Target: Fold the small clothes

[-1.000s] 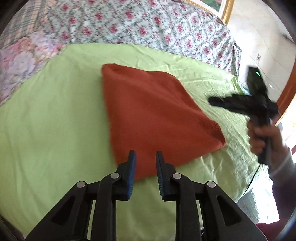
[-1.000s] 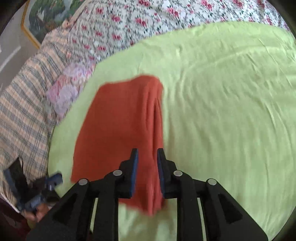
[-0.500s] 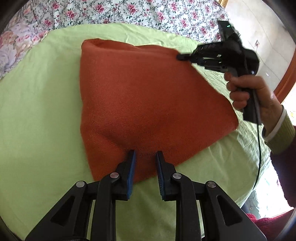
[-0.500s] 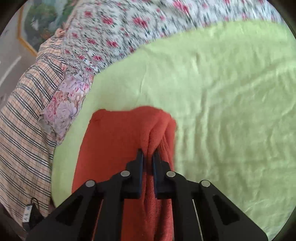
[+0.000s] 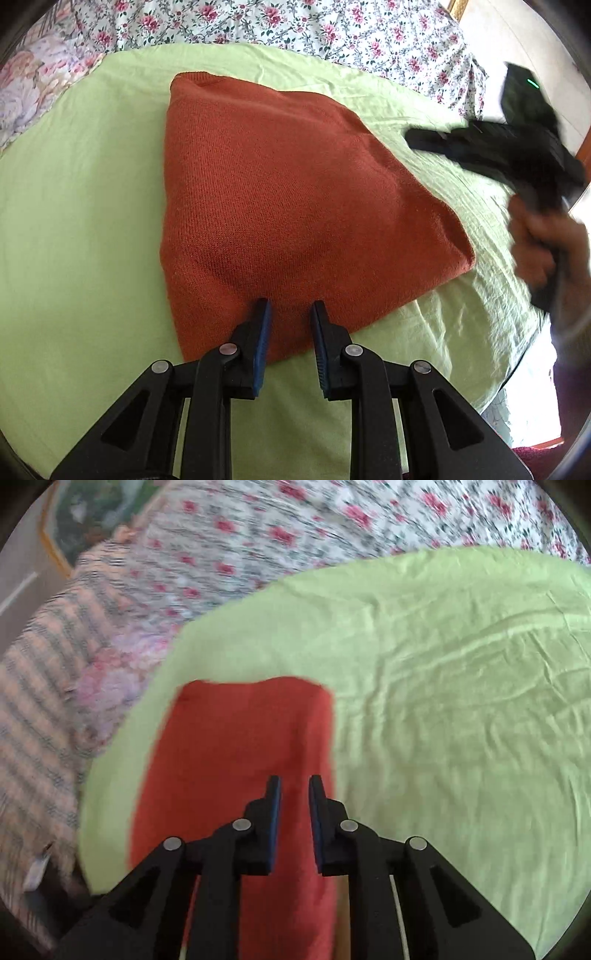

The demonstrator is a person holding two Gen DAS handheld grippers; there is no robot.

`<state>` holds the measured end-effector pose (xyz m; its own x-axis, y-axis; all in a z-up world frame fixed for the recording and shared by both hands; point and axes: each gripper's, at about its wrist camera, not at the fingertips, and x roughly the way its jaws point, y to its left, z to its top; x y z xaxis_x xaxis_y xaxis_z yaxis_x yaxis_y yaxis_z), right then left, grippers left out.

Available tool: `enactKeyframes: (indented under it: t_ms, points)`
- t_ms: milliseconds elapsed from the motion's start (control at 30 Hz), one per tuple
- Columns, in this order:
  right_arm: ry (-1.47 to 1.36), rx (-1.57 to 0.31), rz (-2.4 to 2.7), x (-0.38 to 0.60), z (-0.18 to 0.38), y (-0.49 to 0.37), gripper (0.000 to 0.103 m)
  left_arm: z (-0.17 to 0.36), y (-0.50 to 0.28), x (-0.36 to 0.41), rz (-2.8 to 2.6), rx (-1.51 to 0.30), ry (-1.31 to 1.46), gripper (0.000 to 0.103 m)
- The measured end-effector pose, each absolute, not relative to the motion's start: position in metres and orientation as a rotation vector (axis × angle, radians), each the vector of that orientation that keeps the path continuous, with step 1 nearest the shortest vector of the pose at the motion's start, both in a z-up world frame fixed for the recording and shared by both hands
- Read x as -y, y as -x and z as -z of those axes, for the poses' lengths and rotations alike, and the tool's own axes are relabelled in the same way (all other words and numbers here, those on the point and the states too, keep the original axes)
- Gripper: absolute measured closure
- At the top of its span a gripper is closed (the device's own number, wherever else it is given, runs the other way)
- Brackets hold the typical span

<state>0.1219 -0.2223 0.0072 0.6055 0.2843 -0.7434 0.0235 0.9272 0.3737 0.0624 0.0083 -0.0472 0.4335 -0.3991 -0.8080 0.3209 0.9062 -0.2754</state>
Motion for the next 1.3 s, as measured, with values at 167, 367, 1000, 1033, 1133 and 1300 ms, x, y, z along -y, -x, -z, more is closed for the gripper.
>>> enactKeyframes:
  t_ms: [167,367,1000,1033,1133,1300]
  points:
    - [-0.281,-1.035,-0.096,0.203,0.027,-0.085,0.09,0.047,-0.058,-0.011,0.454,-1.032,0.09,0.081]
    - [-0.386,-1.034,-0.057,0.226,0.046,-0.082,0.079,0.045,-0.055,-0.014,0.443,-1.035,0.086,0.08]
    - [-0.331,-1.032,-0.104,0.197,0.039,-0.018,0.099,0.045,-0.033,-0.028,0.406,-1.066,0.097,0.074]
    - [-0.318,-1.027,-0.106,0.196,0.035,-0.016,0.096,0.044,-0.03,-0.031,0.39,-1.064,0.091,0.072]
    - [-0.31,-1.017,-0.104,0.193,0.024,-0.007,0.095,0.037,-0.018,-0.04,0.357,-1.05,0.098,0.066]
    - [-0.313,-0.992,-0.109,0.186,0.013,0.017,0.094,0.026,-0.001,-0.05,0.295,-1.028,0.107,0.055]
